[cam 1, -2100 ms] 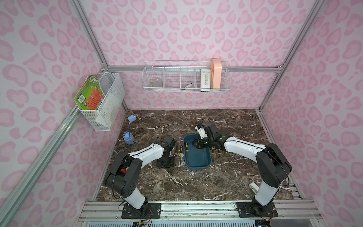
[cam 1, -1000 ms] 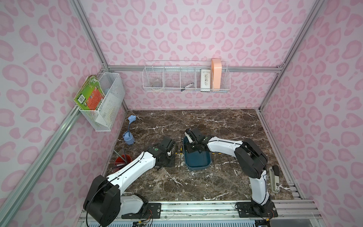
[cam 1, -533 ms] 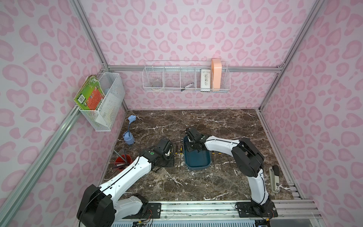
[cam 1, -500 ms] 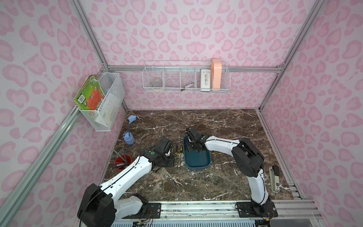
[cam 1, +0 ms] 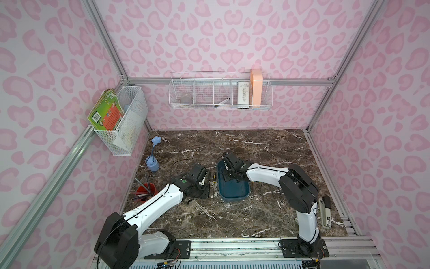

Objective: Take the file tool out of the storage box
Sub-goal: Pick up the file tool from the storage box.

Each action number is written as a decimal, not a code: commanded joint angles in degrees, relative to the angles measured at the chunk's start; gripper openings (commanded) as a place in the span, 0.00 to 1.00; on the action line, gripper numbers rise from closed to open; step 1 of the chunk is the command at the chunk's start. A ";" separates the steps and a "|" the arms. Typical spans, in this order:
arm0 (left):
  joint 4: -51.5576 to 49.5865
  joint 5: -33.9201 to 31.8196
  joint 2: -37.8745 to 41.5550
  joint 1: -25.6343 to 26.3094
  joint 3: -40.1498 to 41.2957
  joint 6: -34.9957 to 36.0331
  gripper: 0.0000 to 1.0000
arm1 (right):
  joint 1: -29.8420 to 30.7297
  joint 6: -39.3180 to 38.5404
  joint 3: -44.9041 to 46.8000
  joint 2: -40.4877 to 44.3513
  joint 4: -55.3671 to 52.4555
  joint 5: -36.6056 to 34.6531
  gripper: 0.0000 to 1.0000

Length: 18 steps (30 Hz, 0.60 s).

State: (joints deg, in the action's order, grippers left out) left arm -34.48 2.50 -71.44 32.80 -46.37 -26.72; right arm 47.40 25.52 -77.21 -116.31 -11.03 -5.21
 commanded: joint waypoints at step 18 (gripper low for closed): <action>1.04 0.91 -2.48 0.69 -0.65 0.79 0.26 | 0.04 1.82 -7.38 -9.28 -8.92 -6.69 0.23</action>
State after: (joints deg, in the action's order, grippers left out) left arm -33.56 3.18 -74.22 33.41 -46.78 -26.59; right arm 47.53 26.20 -84.68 -124.18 -11.81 -10.11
